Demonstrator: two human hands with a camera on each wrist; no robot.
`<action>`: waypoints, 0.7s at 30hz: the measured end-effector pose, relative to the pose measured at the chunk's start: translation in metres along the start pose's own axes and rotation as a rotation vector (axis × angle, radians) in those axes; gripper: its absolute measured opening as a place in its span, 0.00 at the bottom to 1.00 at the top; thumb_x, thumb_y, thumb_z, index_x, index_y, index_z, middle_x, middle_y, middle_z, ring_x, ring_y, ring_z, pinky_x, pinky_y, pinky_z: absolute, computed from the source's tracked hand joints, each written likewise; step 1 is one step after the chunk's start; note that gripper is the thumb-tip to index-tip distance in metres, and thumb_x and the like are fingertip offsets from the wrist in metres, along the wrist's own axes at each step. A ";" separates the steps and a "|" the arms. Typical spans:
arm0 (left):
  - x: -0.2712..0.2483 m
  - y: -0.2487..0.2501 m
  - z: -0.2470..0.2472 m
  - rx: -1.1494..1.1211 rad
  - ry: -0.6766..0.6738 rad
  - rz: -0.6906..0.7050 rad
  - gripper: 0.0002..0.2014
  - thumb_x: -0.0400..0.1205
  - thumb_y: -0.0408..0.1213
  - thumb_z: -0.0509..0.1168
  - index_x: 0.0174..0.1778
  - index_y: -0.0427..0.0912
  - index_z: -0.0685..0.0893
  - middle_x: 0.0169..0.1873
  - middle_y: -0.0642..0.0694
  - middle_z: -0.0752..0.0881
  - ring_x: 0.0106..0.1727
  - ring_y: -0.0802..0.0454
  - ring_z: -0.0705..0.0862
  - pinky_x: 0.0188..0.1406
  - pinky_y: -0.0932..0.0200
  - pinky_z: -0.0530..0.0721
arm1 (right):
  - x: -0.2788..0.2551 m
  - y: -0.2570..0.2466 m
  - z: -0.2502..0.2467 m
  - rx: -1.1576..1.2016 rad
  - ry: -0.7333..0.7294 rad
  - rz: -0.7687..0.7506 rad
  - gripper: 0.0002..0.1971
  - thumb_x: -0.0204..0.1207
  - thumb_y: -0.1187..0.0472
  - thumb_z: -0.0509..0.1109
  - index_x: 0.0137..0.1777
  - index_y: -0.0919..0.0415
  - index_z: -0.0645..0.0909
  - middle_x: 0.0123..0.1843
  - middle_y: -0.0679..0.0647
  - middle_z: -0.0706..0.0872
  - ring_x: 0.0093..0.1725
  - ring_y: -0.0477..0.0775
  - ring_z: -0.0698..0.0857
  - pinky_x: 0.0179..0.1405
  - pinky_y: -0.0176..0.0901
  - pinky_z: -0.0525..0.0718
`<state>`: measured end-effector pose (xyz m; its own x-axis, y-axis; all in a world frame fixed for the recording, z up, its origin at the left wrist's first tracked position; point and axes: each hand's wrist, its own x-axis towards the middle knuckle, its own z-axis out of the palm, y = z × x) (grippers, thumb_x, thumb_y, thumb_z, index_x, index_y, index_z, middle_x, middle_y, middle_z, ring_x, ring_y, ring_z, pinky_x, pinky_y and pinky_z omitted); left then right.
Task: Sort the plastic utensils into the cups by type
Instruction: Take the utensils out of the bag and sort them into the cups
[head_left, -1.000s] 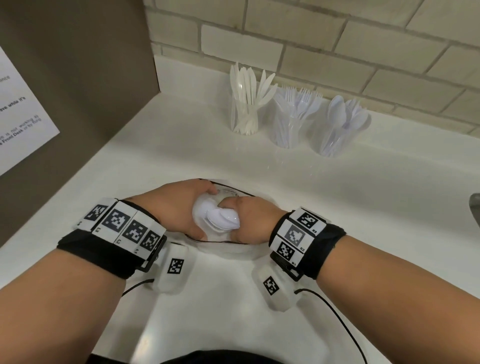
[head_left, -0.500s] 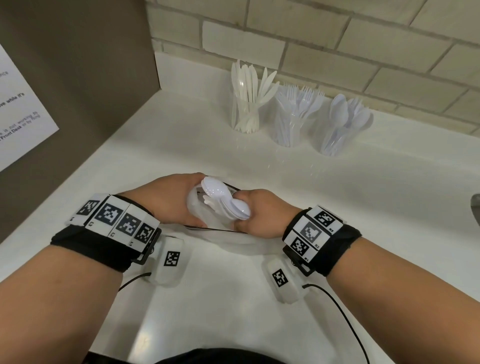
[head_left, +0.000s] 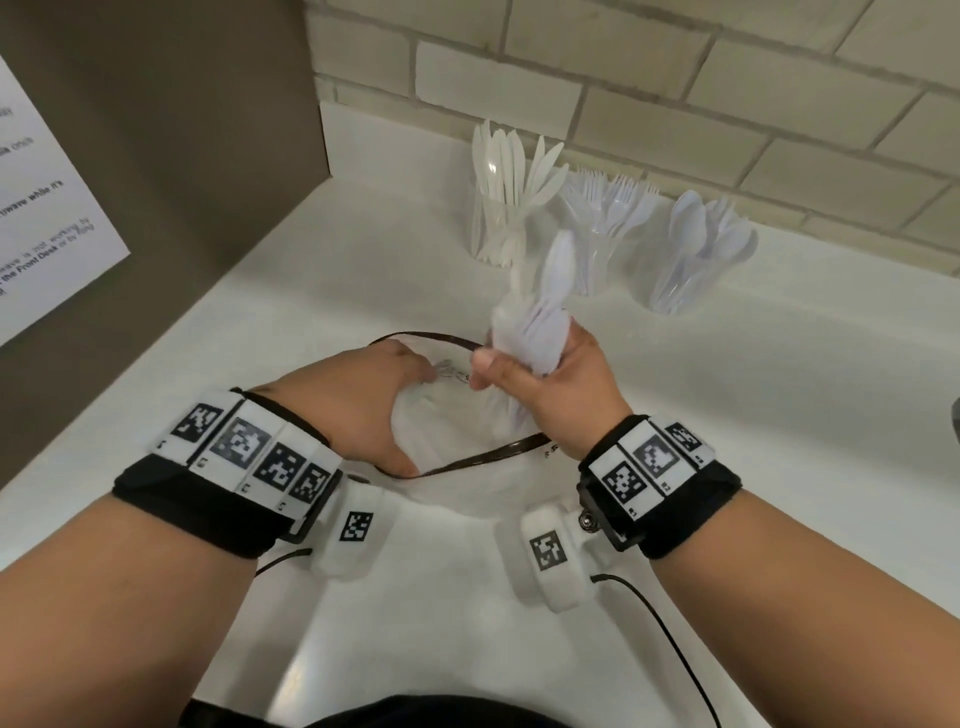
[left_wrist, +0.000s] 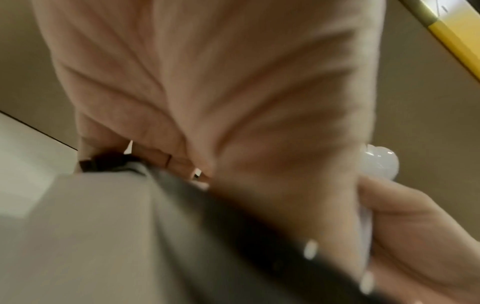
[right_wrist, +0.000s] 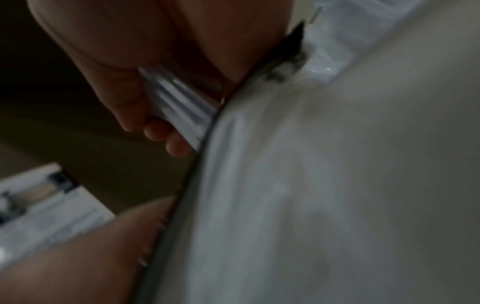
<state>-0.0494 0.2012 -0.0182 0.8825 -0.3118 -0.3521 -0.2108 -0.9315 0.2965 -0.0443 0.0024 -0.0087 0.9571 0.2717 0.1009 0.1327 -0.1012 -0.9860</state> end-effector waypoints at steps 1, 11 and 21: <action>-0.001 0.001 0.002 0.010 -0.002 -0.006 0.50 0.57 0.56 0.79 0.75 0.58 0.67 0.69 0.58 0.68 0.67 0.57 0.75 0.66 0.56 0.78 | 0.001 -0.001 0.000 0.067 0.043 -0.009 0.10 0.72 0.70 0.76 0.51 0.68 0.80 0.35 0.54 0.89 0.35 0.49 0.89 0.40 0.35 0.85; -0.010 0.014 0.008 -0.003 0.036 0.018 0.46 0.57 0.59 0.76 0.73 0.61 0.64 0.68 0.60 0.66 0.62 0.57 0.78 0.59 0.55 0.82 | -0.003 0.036 -0.009 -0.175 -0.025 0.141 0.15 0.62 0.72 0.81 0.47 0.67 0.82 0.35 0.49 0.89 0.37 0.44 0.87 0.44 0.38 0.84; -0.017 0.029 0.019 0.144 -0.105 -0.035 0.40 0.59 0.61 0.73 0.68 0.68 0.67 0.73 0.51 0.58 0.69 0.44 0.73 0.63 0.47 0.80 | -0.003 0.024 -0.004 -0.005 -0.035 0.152 0.03 0.70 0.67 0.72 0.36 0.61 0.83 0.28 0.60 0.85 0.32 0.60 0.86 0.52 0.60 0.88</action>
<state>-0.0789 0.1760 -0.0204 0.8432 -0.2892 -0.4533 -0.2448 -0.9571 0.1551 -0.0428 -0.0047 -0.0321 0.9568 0.2857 -0.0537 -0.0112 -0.1484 -0.9889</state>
